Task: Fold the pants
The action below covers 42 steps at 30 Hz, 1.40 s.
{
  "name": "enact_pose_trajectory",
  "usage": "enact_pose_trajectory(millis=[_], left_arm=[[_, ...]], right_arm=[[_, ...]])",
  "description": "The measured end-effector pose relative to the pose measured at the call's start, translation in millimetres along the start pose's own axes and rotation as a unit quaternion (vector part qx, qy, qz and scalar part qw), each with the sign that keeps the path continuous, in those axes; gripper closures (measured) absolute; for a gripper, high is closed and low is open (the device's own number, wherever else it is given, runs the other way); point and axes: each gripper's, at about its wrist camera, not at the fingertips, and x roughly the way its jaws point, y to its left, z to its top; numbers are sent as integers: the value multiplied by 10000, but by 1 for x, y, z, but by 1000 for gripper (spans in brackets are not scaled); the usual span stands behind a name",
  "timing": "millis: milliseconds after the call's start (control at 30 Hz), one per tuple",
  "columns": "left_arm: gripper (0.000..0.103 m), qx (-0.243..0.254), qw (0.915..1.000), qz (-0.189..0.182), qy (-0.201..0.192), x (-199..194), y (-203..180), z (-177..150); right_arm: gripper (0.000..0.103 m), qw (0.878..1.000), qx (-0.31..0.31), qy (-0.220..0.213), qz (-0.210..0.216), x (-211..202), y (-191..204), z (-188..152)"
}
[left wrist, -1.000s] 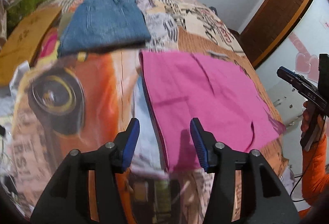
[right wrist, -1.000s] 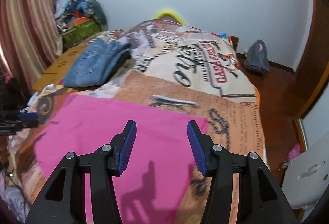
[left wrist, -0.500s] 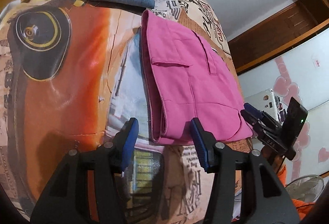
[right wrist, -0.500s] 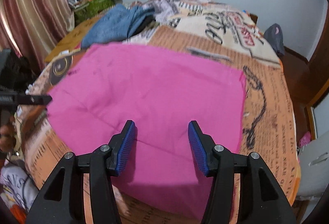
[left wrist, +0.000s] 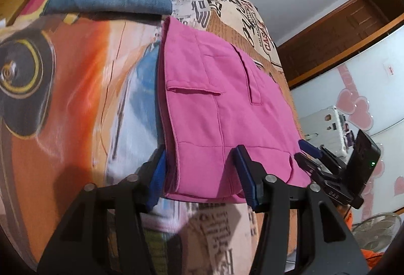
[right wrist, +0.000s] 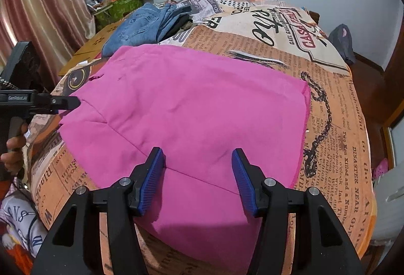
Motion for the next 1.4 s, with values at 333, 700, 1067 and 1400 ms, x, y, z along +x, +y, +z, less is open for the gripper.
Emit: enact_pose_trajectory(millis=[333, 700, 1067, 1400], left_arm=[[87, 997, 9888, 867, -694, -30, -39, -1], [87, 1791, 9571, 1713, -1500, -97, -64, -24], [88, 2117, 9483, 1642, -1699, -121, -87, -26], [88, 2745, 9312, 1807, -1574, -110, -129, -19]], right_arm=[[51, 9999, 105, 99, -38, -3, 0, 6], [51, 9982, -119, -406, 419, -14, 49, 44], [51, 9911, -794, 286, 1031, 47, 122, 44], [51, 9958, -553, -88, 728, 0, 83, 29]])
